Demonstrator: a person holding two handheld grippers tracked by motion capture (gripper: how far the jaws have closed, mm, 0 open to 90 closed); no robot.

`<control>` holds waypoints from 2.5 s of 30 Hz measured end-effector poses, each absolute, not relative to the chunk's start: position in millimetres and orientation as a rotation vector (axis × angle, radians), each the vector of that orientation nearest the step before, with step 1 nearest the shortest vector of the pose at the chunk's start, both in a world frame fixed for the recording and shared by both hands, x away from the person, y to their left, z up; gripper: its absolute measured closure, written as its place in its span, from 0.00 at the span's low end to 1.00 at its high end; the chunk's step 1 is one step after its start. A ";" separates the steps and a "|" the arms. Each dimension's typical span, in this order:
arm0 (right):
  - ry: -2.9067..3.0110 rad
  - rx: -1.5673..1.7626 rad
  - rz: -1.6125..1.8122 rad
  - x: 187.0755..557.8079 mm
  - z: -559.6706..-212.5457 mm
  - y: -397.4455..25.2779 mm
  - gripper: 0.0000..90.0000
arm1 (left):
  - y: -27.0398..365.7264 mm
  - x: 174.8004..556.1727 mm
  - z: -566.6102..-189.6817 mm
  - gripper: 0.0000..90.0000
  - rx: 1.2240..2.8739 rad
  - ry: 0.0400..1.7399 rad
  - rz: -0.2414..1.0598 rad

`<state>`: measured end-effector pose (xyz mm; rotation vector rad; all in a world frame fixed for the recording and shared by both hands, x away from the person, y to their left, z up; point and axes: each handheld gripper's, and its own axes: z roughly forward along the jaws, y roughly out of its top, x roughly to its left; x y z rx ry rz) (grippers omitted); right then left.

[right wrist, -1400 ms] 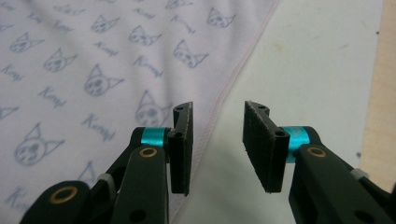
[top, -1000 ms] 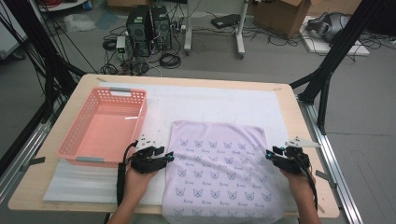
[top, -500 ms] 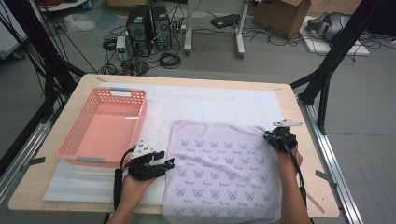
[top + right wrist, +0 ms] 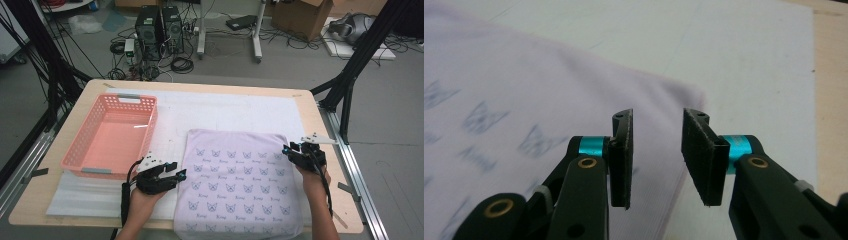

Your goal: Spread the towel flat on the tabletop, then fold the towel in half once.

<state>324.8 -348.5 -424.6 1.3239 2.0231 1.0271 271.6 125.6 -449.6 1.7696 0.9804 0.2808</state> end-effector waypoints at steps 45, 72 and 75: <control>2.116 1.229 1.174 231.0 -431.3 -368.3 0.22 | 131.0 267.6 -438.0 0.20 1.690 0.950 0.299; 2.098 1.413 1.057 296.0 -437.3 -361.3 0.44 | 97.4 338.2 -441.2 0.34 1.888 1.102 0.295; 2.095 1.431 1.052 305.9 -436.7 -360.8 0.49 | 94.1 344.6 -447.9 0.35 1.911 1.131 0.285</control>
